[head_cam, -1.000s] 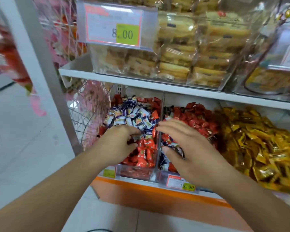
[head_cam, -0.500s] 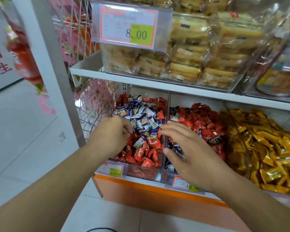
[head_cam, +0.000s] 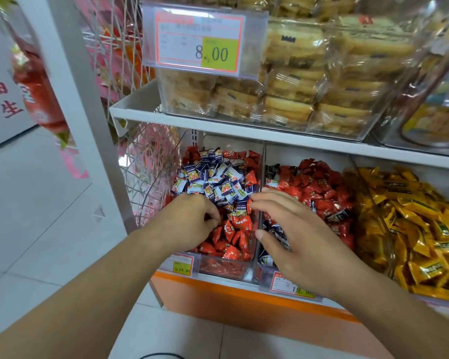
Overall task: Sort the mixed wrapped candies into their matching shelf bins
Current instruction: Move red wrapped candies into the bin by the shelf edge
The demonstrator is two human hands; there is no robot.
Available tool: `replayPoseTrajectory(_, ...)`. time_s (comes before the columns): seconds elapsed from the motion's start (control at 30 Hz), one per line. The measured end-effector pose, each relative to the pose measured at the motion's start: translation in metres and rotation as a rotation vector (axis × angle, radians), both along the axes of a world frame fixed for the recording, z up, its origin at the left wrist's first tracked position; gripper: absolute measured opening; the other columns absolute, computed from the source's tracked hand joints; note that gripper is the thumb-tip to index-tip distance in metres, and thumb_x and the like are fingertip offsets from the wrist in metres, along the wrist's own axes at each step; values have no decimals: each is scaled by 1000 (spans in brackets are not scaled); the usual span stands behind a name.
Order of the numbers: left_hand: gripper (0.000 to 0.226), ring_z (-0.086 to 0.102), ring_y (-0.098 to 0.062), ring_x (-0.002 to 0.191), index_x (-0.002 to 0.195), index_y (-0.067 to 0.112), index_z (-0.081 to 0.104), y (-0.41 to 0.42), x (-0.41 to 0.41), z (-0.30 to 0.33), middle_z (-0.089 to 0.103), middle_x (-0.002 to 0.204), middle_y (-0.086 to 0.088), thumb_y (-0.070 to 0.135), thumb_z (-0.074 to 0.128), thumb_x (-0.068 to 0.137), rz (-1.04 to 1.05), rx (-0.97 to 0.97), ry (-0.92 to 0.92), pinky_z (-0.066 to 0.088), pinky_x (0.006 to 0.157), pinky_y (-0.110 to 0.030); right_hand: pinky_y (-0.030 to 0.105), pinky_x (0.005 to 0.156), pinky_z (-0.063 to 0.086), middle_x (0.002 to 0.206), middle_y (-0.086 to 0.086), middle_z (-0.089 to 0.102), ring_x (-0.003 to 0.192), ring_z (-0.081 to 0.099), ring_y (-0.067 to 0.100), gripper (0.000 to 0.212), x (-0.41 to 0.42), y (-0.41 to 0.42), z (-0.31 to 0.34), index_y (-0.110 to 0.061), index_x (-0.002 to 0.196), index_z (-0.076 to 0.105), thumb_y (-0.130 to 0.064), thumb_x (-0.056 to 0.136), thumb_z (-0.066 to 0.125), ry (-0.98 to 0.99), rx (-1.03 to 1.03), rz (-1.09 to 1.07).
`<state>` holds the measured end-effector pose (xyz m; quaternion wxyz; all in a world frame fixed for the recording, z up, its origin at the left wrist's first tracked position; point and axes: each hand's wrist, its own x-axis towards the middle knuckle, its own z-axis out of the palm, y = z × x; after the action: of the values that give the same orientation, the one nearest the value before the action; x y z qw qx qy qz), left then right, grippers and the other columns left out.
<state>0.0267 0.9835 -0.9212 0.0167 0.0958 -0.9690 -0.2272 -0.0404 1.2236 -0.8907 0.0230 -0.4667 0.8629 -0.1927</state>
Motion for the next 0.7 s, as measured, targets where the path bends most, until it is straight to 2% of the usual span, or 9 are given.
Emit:
replayPoseTrajectory(0.1,18,66,-2,84,89,25,80,-10,4,5,75,90,13,16,65,93,5,-50,-80,55,78,-23,27,129,12,162,-27,28,152,6,-12,50,0,1,0,-35,156,39,-40,107,49,0,0,2)
replayPoseTrajectory(0.2,19,66,-2,87,95,29,80,-15,7,7,74,93,15,17,65,96,43,-33,-72,47,72,-12,28,129,13,162,-27,28,152,7,-11,50,0,1,0,-35,156,39,-40,107,49,3,-1,2)
replayPoseTrajectory(0.27,20,67,-4,93,106,30,79,-12,5,5,75,100,12,19,64,99,72,-9,-18,45,76,-9,27,129,12,162,-27,28,152,6,-11,50,0,1,0,-35,156,40,-40,107,49,5,-2,1)
replayPoseTrajectory(0.37,27,69,-11,103,120,30,75,-7,0,-2,74,116,7,17,61,101,93,26,15,54,90,-20,24,128,10,162,-28,28,152,6,-12,50,1,0,0,-36,155,40,-40,107,49,11,-1,1)
replayPoseTrajectory(0.47,31,71,-15,97,121,33,74,-9,-3,-8,73,119,4,15,59,101,130,45,13,59,88,-32,18,125,5,162,-29,26,151,4,-13,49,1,-1,0,-36,155,39,-40,107,48,10,6,0)
replayPoseTrajectory(0.53,30,70,-11,98,118,31,75,-11,-5,-10,74,114,5,12,61,100,118,58,6,58,87,-25,17,125,4,162,-29,26,151,4,-14,50,1,0,0,-37,155,39,-40,107,48,8,8,-1)
replayPoseTrajectory(0.63,21,67,1,87,107,26,77,-10,-6,-10,75,93,11,11,70,94,117,110,17,47,73,-4,19,126,8,161,-28,28,151,6,-13,49,1,-1,0,-36,154,41,-40,106,49,14,0,2)
replayPoseTrajectory(0.7,16,66,5,78,97,26,77,-9,-7,-9,73,82,13,12,76,90,139,141,40,44,66,-1,18,125,7,161,-28,29,151,7,-13,49,1,-2,0,-36,154,41,-39,106,49,15,-1,1)
